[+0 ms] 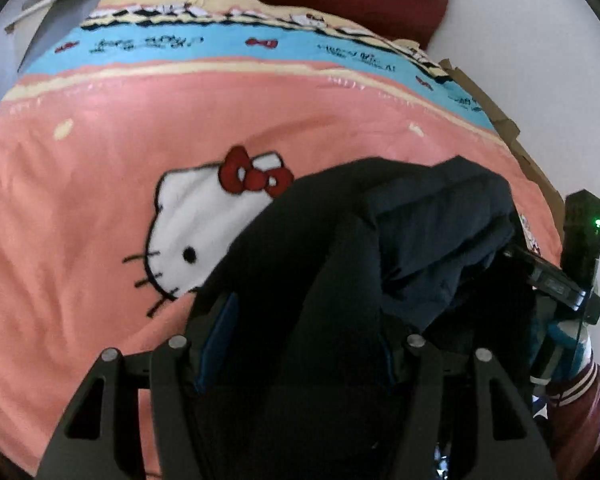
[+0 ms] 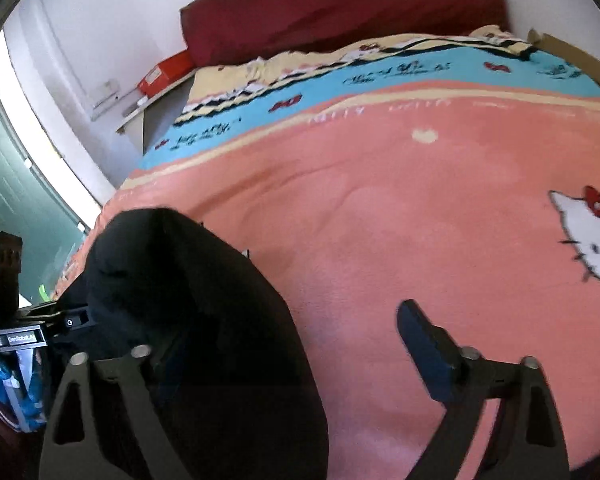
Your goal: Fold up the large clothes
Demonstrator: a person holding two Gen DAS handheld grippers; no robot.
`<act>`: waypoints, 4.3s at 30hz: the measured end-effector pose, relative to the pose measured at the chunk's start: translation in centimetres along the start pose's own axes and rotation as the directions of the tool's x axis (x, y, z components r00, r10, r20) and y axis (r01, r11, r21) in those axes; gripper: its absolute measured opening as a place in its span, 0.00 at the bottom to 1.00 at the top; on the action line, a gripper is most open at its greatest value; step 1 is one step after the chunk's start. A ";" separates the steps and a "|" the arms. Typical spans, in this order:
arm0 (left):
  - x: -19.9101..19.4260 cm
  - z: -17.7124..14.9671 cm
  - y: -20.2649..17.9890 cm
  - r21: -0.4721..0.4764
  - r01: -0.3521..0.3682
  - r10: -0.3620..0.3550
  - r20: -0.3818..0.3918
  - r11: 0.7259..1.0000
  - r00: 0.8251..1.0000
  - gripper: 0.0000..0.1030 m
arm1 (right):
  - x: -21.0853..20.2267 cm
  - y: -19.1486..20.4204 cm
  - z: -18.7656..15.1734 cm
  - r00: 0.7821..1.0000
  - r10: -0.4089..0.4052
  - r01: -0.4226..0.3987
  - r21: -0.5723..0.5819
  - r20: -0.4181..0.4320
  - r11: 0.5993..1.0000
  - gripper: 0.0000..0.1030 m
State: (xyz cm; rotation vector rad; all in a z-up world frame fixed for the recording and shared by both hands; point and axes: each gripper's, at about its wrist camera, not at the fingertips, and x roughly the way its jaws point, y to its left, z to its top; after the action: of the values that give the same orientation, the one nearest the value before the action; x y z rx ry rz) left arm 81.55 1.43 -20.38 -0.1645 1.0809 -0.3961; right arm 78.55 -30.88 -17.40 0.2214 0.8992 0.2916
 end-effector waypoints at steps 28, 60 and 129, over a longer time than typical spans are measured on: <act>-29.4 -26.5 -10.7 0.210 0.011 -0.072 0.285 0.978 0.956 0.08 | -34.0 14.6 -18.7 0.952 0.283 -0.210 -0.426 0.115 0.880 0.10; -26.1 -38.8 -13.5 0.305 -0.082 0.041 0.138 0.949 0.990 0.13 | -31.2 14.1 -33.6 1.000 0.008 -0.017 -0.299 -0.030 0.954 0.18; -21.1 -38.7 -15.9 0.364 -0.100 0.051 0.143 0.926 0.988 0.67 | -27.0 16.6 -34.4 0.993 -0.067 0.032 -0.317 -0.100 0.948 0.78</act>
State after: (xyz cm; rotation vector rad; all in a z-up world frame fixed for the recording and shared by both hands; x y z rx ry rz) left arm 35.05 -2.49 -15.92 0.1854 0.8621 -0.5055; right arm 32.80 -22.17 -13.23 -0.1148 0.9516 0.3986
